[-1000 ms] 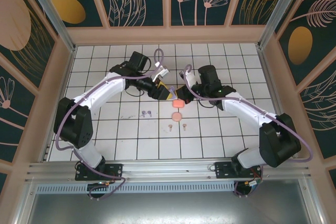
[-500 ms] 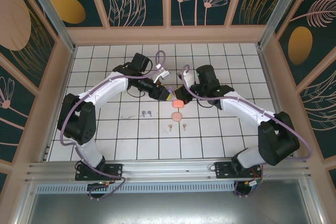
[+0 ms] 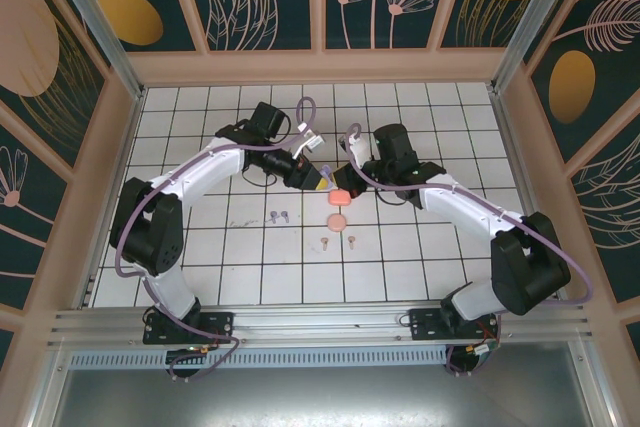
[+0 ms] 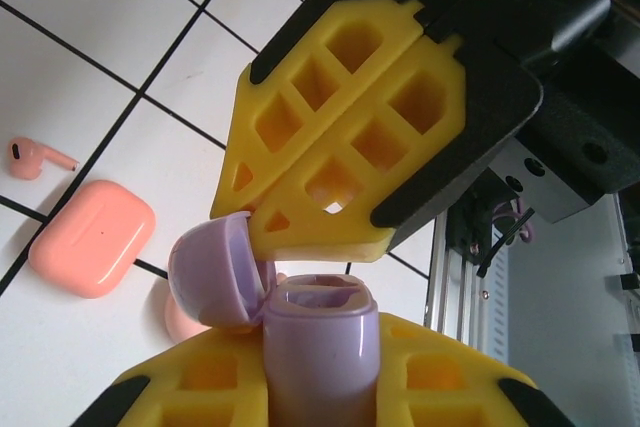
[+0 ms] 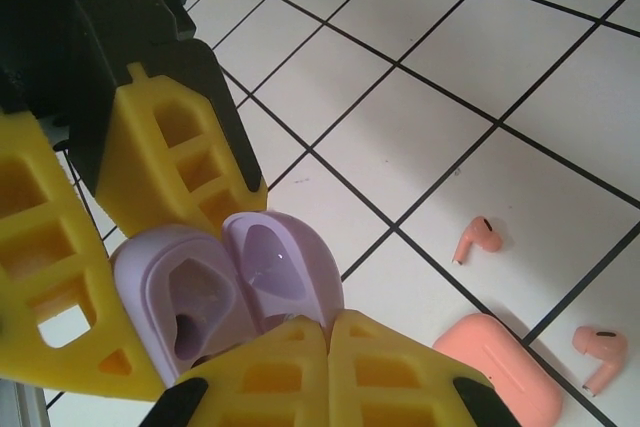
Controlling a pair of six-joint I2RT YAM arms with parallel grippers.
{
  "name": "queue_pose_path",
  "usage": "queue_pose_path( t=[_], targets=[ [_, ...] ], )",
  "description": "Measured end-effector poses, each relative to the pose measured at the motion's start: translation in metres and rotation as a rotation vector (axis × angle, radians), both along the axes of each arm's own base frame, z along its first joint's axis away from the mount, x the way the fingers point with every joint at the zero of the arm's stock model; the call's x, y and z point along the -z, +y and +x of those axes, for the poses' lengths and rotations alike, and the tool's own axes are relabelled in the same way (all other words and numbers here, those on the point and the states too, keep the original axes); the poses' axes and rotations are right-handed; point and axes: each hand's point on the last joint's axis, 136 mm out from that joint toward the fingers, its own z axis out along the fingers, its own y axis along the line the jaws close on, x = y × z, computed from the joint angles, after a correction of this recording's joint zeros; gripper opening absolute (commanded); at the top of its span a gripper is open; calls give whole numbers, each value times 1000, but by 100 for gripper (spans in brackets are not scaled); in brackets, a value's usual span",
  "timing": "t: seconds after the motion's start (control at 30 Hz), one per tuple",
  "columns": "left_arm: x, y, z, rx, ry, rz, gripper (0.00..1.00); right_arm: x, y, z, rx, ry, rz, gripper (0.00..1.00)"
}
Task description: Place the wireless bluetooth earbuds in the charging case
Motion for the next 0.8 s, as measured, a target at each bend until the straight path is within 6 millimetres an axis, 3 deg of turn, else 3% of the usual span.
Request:
queue_pose_path(
  t=[0.17,0.37,0.47,0.6,0.7,0.8],
  targets=[
    [3,1,-1,-18,-17,-14,0,3,0,2,7,10,-10,13],
    [-9,8,-6,-78,-84,-48,0,-8,1,2,4,8,7,38],
    [-12,12,-6,-118,-120,-55,0,-21,-6,1,23,-1,26,49],
    [-12,19,-2,-193,-166,-48,0,-56,-18,-6,53,-60,81,65],
    [-17,26,3,-267,-213,-53,0,-76,-25,-18,67,-85,125,68],
    [-26,33,10,-350,-270,-74,0,-83,-29,-23,92,-72,151,68]
  ],
)
